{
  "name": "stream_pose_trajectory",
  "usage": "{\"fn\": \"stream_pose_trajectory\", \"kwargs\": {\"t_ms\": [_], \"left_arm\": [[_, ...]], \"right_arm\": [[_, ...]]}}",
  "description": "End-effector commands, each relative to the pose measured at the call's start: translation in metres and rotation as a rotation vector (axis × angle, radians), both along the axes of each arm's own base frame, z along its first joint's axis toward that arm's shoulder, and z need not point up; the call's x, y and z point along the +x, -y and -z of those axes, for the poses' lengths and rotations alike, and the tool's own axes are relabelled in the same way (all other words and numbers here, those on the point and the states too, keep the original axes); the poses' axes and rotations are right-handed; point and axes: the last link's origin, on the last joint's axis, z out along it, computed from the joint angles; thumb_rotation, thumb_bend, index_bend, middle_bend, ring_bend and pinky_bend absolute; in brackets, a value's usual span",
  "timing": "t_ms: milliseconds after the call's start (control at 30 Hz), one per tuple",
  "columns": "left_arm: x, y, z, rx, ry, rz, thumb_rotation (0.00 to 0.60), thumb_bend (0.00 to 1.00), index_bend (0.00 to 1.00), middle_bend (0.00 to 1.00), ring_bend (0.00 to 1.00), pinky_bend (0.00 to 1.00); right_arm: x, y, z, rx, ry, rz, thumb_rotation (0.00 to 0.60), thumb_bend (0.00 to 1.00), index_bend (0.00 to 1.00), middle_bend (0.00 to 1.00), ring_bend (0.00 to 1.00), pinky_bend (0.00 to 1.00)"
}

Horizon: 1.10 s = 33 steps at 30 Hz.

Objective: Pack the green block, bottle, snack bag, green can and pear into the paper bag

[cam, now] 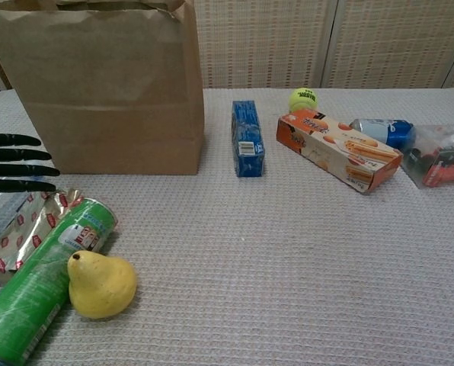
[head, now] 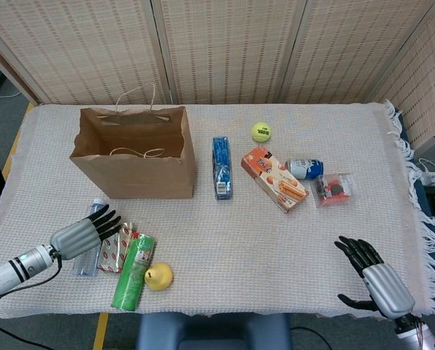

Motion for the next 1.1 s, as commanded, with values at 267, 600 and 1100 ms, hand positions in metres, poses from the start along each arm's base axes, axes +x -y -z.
{"fn": "stream_pose_trajectory", "kwargs": {"t_ms": [267, 600, 1100], "left_arm": [[-0.019, 0.001, 0.0, 0.011, -0.041, -0.043, 0.6, 0.35, 0.0, 0.0, 0.0, 0.07], [-0.022, 0.0, 0.015, -0.017, -0.082, -0.026, 0.6, 0.35, 0.0, 0.0, 0.0, 0.08], [-0.03, 0.007, 0.021, -0.066, -0.108, -0.028, 0.6, 0.53, 0.37, 0.36, 0.35, 0.54]], "right_arm": [[0.0, 0.0, 0.001, 0.0, -0.003, -0.001, 0.6, 0.06, 0.0, 0.0, 0.0, 0.0], [0.0, 0.001, 0.001, 0.0, -0.004, 0.003, 0.6, 0.06, 0.0, 0.0, 0.0, 0.0], [0.001, 0.001, 0.002, -0.001, -0.002, 0.002, 0.6, 0.06, 0.0, 0.0, 0.0, 0.0]]}}
